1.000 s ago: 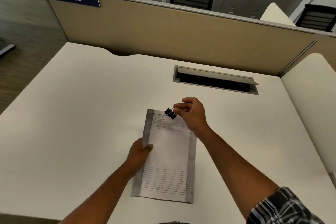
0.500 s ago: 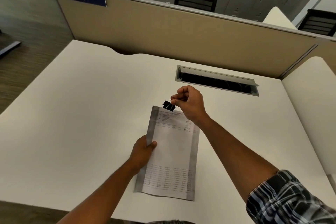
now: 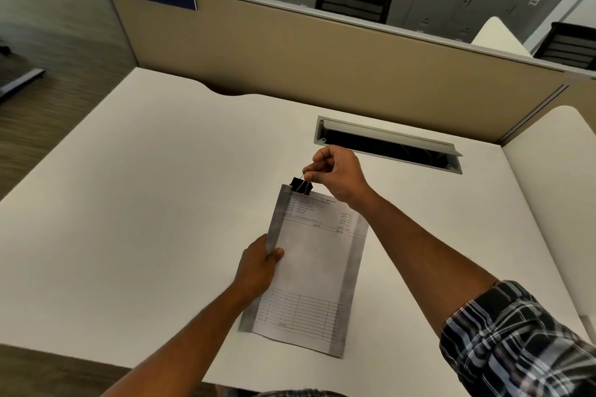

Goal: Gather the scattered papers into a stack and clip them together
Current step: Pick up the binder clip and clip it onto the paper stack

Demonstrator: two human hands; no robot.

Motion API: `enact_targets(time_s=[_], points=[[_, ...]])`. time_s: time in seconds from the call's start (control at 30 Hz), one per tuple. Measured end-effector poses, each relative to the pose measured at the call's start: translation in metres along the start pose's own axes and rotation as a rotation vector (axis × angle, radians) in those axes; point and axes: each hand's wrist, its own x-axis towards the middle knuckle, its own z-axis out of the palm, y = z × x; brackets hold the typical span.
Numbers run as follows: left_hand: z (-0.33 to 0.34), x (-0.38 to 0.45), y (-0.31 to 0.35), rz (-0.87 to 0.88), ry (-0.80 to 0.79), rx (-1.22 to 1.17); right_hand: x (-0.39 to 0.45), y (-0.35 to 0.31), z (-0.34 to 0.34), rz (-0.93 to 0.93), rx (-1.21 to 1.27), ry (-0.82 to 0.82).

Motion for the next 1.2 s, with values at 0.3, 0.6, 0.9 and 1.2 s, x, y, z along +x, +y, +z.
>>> enact_targets(time_s=[0.3, 0.6, 0.9, 1.2], points=[[0.002, 0.000, 0.002, 0.076, 0.016, 0.047, -0.002, -0.007, -0.002, 0.005, 0.031, -0.138], [0.003, 0.001, 0.000, 0.090, 0.006, 0.044, -0.001, -0.010, 0.000, 0.016, 0.037, -0.161], [0.004, 0.002, -0.001, 0.083, 0.001, 0.029, 0.001, -0.010, 0.002, 0.012, 0.008, -0.171], [0.006, 0.002, -0.002, 0.071, -0.005, 0.012, 0.004, -0.007, 0.004, 0.007, -0.022, -0.178]])
